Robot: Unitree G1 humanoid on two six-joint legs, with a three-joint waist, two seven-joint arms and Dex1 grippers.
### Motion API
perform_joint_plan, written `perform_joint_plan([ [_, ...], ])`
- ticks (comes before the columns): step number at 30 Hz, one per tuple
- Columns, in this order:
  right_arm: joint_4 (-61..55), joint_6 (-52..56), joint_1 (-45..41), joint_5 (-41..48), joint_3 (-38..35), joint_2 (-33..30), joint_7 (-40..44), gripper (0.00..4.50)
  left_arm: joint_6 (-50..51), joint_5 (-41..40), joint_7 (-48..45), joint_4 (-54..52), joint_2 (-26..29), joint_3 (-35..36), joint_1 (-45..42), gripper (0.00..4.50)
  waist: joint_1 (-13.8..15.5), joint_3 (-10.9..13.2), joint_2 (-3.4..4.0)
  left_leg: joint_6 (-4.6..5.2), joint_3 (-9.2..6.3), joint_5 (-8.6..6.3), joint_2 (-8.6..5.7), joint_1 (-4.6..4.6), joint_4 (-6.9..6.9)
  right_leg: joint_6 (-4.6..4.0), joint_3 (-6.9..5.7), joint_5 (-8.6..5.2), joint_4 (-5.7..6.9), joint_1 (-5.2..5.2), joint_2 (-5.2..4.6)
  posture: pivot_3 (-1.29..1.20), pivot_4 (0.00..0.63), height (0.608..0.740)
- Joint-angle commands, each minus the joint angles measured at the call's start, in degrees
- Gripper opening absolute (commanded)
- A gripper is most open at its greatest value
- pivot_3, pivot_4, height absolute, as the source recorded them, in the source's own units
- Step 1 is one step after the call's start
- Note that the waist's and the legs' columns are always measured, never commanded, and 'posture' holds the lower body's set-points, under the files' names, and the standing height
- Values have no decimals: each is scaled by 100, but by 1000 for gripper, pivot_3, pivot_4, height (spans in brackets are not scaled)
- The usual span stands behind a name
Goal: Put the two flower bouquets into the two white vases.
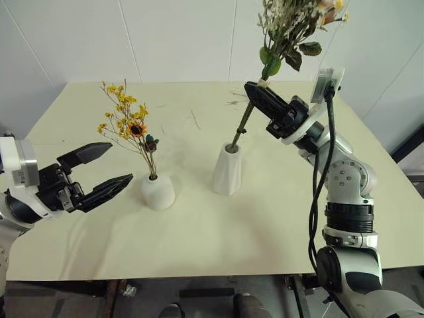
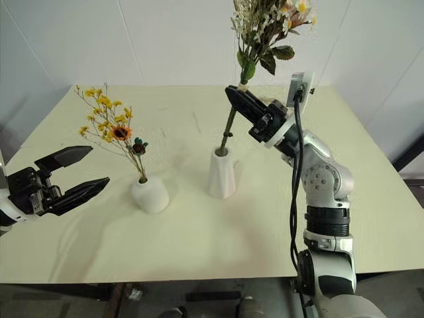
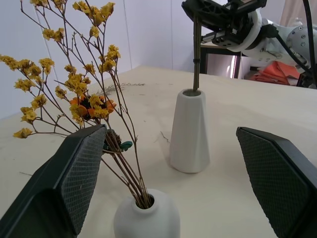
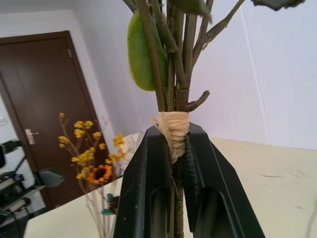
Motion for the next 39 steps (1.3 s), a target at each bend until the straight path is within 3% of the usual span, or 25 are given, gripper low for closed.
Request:
perform_joint_plan([
  [1, 74, -398, -162, -140, 90, 148, 127, 39, -106, -132, 72, -214, -22, 31, 1, 4500, -3, 0, 0, 0, 0, 0, 0, 0, 0, 0, 0, 0, 0, 0, 0, 0, 150, 740],
  [14, -195, -730, 398, -545, 563, 229, 334, 39, -103, -148, 215, -309, -62, 14, 23, 4500, 9, 0, 0, 0, 0, 0, 0, -1, -1, 0, 0, 0, -2, 0, 0, 0, 150, 740],
  [22, 192, -1695, 561, -1322, 726, 82, 647, 39, -128, -118, 306, -328, -123, -105, -54, 4500, 3, 0, 0, 0, 0, 0, 0, 1, -1, 0, 0, 0, -1, 0, 1, 0, 150, 740],
  [35, 332, -2467, 894, -1881, 922, 11, 825, 4332, -133, -97, 323, -253, -80, -135, -59, 4500, 9, 0, 0, -2, 0, 1, 0, 1, 0, -1, 1, 1, 0, 1, 1, 0, 150, 740],
  [39, 396, -2231, 986, -1847, 800, -605, 1229, 4468, -104, 9, 187, -169, 58, -31, 101, 4500, 36, 0, 0, -2, 0, 1, 0, 1, 0, -1, 1, 1, -4, 1, 1, 0, 150, 740],
])
